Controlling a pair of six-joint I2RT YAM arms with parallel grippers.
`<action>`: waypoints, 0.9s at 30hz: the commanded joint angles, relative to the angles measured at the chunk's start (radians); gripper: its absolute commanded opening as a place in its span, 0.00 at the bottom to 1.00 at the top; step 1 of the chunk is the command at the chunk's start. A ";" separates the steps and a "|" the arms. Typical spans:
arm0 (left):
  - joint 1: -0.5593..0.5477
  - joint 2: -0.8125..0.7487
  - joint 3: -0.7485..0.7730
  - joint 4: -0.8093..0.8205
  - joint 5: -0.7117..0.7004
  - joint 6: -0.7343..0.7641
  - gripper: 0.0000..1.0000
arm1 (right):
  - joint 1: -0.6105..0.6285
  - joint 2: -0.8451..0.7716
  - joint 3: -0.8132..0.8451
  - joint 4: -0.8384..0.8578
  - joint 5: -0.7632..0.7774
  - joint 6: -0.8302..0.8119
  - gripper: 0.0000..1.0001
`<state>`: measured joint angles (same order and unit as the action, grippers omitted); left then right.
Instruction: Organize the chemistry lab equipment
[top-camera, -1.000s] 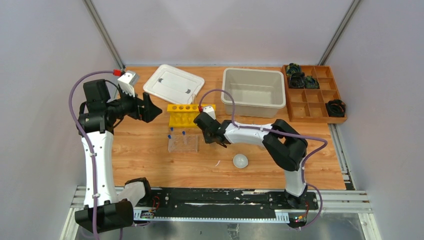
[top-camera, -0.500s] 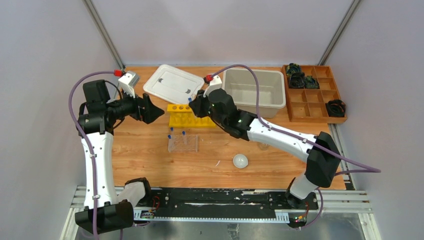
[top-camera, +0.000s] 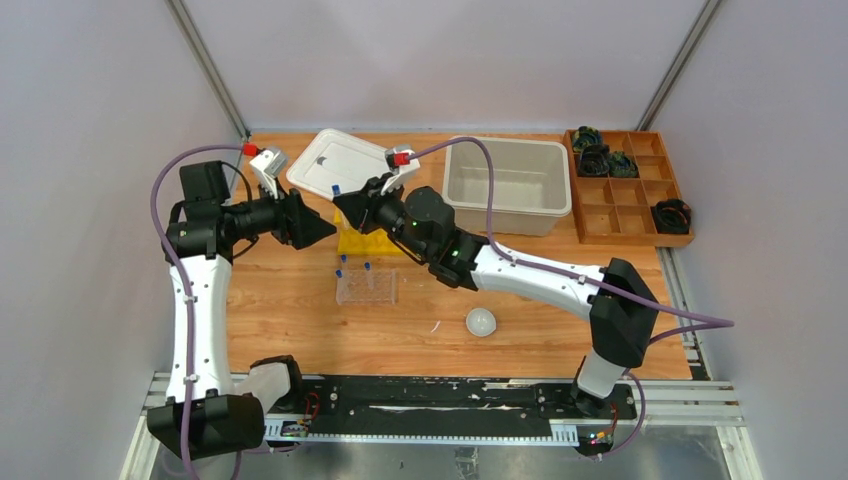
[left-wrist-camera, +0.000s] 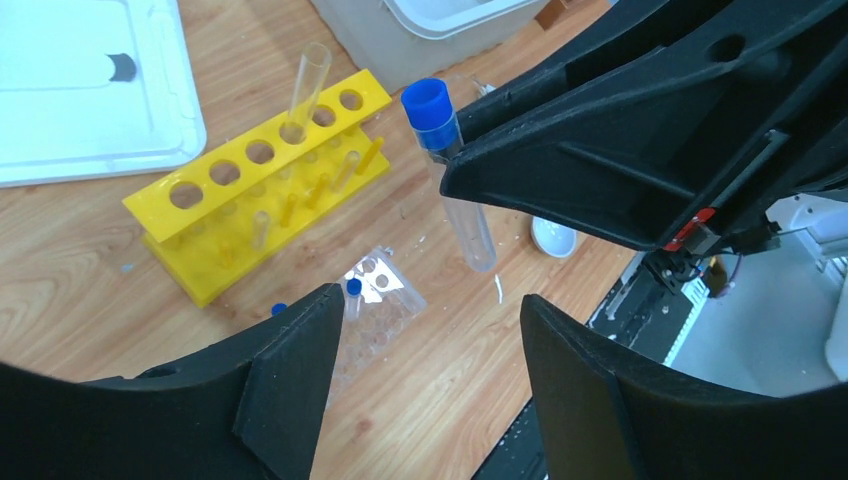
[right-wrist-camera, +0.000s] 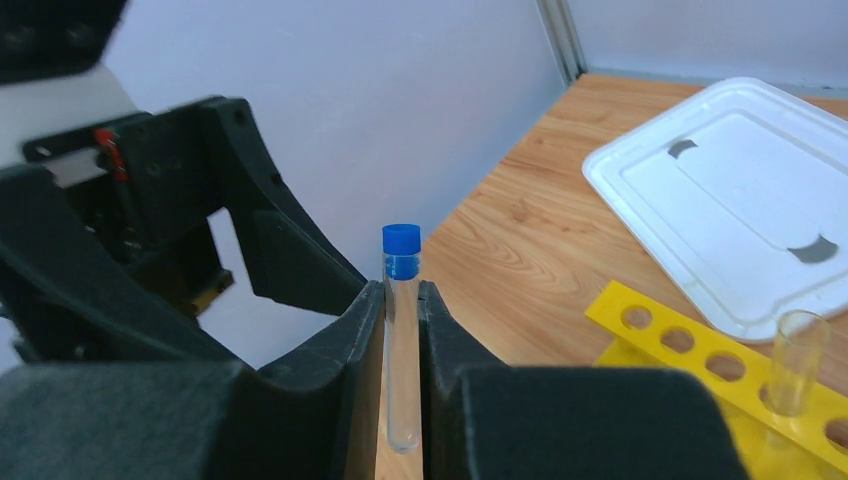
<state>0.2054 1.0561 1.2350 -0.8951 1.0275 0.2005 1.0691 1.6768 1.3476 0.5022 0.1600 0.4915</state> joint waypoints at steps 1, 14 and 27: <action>-0.007 0.000 -0.021 0.002 0.063 0.000 0.69 | 0.022 0.018 0.008 0.159 -0.026 0.061 0.00; -0.008 0.022 -0.006 0.002 0.082 -0.008 0.46 | 0.066 0.040 0.008 0.262 -0.039 0.044 0.00; -0.008 -0.005 -0.014 0.004 0.014 0.056 0.05 | 0.031 0.023 0.113 -0.091 -0.069 0.023 0.47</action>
<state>0.1978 1.0729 1.2171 -0.9024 1.0737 0.2070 1.1183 1.7161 1.3743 0.5869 0.1299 0.5220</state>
